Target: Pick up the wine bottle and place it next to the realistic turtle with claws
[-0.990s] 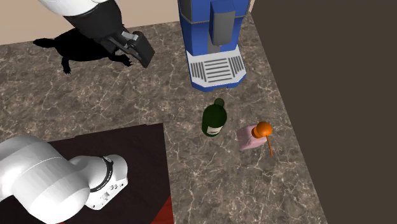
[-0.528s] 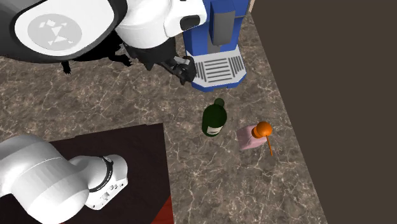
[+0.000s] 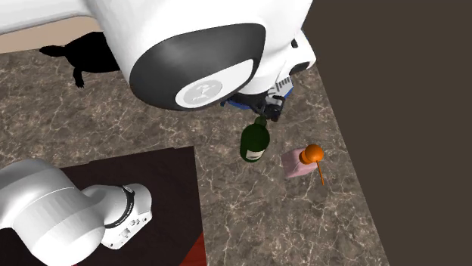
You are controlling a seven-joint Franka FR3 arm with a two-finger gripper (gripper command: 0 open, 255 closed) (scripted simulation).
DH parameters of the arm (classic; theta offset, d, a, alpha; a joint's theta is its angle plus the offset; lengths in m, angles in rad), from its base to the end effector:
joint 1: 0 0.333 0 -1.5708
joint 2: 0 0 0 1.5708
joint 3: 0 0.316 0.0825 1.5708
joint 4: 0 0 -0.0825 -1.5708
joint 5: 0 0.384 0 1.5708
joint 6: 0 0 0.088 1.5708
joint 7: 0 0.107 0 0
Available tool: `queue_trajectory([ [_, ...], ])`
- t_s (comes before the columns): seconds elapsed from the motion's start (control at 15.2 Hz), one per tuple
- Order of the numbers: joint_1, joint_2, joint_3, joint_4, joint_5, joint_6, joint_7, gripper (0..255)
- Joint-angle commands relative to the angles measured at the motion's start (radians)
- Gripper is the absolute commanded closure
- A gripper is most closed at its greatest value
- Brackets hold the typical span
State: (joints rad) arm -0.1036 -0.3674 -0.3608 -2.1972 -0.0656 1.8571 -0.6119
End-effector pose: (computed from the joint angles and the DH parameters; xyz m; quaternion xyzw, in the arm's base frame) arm 0.3951 -0.2195 0.5226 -0.9951 -0.0937 -0.0190 0.0260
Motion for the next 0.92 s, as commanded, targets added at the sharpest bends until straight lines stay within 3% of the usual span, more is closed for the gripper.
queue_trajectory([
  [0.0,-0.003,0.066,-0.034,0.036,0.008,0.019,-0.047,0],
  [0.2,-0.009,0.143,-0.072,0.083,0.025,0.036,-0.103,0],
  [0.66,-0.009,0.165,-0.077,0.0,0.032,0.139,-0.109,0],
  [0.86,-0.009,0.165,-0.077,0.0,0.032,0.139,-0.109,0],
])
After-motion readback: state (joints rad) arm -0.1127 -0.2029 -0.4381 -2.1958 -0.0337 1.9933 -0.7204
